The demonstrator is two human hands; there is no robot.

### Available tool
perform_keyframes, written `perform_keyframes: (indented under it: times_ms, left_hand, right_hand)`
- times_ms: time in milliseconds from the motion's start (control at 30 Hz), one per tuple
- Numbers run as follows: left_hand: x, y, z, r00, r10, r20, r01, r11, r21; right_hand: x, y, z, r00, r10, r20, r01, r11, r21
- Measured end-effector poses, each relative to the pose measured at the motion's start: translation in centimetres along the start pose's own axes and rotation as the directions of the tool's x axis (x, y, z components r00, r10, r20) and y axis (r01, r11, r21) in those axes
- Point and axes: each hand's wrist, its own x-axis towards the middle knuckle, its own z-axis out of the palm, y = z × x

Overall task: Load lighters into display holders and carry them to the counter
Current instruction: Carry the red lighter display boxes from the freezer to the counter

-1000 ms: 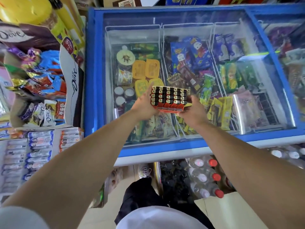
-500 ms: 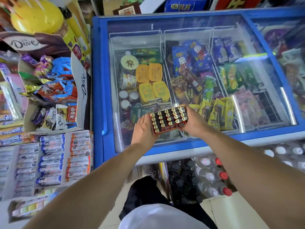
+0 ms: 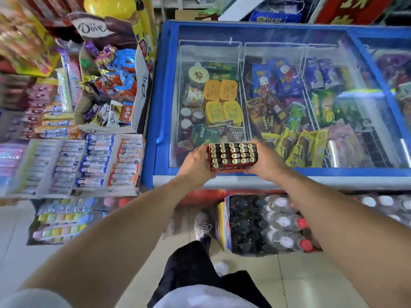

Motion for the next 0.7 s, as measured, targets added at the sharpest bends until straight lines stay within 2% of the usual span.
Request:
perform_keyframes:
  times_ms: [133,200,333,533,700]
  left_hand:
    - [-4.9,-0.8,-1.7,0.997,-0.057,-0.044,0.054,0.997,-0.060]
    - [-8.3,-2.0,-2.5,0.991,-0.114,-0.063,0.105,0.987,-0.125]
    - [-14.6,-6.1,-3.9,0.966,-0.235,-0.111,0.204,0.950,-0.236]
    - [-23.5,-12.5,-8.3,0.917,-0.363,-0.168,0.275,0.877,-0.395]
    - [-29.8,-19.3,-13.6,0.857,-0.439,-0.270,0.262,0.822,-0.506]
  right_hand:
    - [-2.5,-1.9,0.2,0.992,-0.111,0.052,0.113,0.993,-0.043]
    - [-4.1,-3.7,1.1,0.981,-0.161,0.105,0.161,0.987,0.010]
    - [-6.9,-7.6,4.9,0.958,-0.185,0.217,0.143,0.971,0.193]
    - [-10.0,-16.2,12.7,0.910,-0.299,0.287,0.168,0.899,0.404]
    - [-11.5,-25.7,19.2,0.889,-0.323,0.324,0.168,0.890,0.424]
